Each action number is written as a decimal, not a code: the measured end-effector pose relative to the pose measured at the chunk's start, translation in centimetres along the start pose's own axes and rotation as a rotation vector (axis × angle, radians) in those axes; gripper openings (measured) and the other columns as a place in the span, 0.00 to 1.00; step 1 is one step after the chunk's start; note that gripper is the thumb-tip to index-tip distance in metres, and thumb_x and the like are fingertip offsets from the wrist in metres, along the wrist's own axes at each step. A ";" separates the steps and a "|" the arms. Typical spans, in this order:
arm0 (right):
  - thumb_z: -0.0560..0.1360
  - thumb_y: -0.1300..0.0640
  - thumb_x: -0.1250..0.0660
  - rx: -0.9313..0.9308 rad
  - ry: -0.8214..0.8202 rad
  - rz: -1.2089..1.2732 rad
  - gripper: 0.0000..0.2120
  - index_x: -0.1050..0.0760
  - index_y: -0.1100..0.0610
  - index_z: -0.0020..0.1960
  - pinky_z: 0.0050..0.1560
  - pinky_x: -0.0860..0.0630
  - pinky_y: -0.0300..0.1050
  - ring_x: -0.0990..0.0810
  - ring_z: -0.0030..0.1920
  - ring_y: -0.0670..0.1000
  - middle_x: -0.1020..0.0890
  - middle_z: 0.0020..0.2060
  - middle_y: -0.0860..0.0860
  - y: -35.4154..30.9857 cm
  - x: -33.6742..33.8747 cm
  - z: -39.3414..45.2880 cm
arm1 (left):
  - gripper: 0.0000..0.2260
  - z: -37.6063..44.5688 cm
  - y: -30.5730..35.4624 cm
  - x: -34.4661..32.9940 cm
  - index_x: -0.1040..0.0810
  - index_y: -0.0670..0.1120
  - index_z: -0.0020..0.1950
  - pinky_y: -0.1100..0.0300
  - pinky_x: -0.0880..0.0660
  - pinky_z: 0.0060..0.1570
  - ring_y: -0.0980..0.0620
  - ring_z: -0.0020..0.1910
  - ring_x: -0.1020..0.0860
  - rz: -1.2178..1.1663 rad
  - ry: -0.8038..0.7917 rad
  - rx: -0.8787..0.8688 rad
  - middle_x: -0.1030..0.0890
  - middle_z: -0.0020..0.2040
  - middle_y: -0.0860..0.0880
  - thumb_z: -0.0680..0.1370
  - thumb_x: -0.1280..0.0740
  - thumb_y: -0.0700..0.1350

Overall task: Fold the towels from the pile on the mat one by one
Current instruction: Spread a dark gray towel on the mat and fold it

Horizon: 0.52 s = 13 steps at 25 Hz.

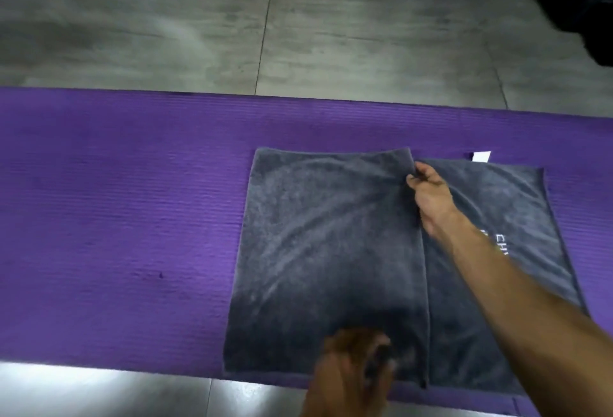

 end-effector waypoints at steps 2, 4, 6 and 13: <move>0.76 0.65 0.37 0.269 0.192 -0.407 0.18 0.27 0.60 0.65 0.62 0.29 0.49 0.24 0.62 0.62 0.22 0.59 0.57 -2.2 -0.4 -0.6 | 0.07 -1.5 -4.2 2.5 0.26 0.56 0.52 0.57 0.28 0.49 0.51 0.42 0.21 0.013 0.097 0.132 0.20 0.46 0.54 0.76 0.38 0.55; 0.73 0.60 0.39 0.613 0.218 -0.729 0.21 0.28 0.60 0.66 0.63 0.31 0.53 0.24 0.60 0.62 0.23 0.61 0.59 -4.5 -4.5 -3.7 | 0.09 -3.7 -7.8 4.4 0.28 0.53 0.53 0.52 0.30 0.47 0.42 0.41 0.20 0.068 0.128 0.202 0.20 0.48 0.48 0.78 0.43 0.54; 0.72 0.55 0.44 0.823 0.004 -0.873 0.24 0.27 0.58 0.66 0.64 0.29 0.55 0.25 0.62 0.60 0.24 0.65 0.56 -3.6 -11.1 -7.9 | 0.12 -6.0 -9.3 6.0 0.28 0.46 0.55 0.52 0.31 0.44 0.41 0.41 0.20 0.273 0.130 0.013 0.25 0.53 0.47 0.81 0.46 0.51; 0.78 0.40 0.51 0.923 -0.427 -1.334 0.31 0.37 0.53 0.77 0.76 0.53 0.58 0.42 0.77 0.59 0.39 0.77 0.54 5.4 -25.8 -14.3 | 0.09 -7.3 -10.7 5.5 0.33 0.56 0.46 0.61 0.32 0.45 0.54 0.42 0.28 0.207 0.084 -0.010 0.30 0.49 0.53 0.82 0.50 0.54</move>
Point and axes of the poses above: each hand's wrist, its own z-axis towards the middle knuckle, its own x-axis out of the back of the hand, y = z × x, the point moved 7 cm from there along z, towards the middle knuckle
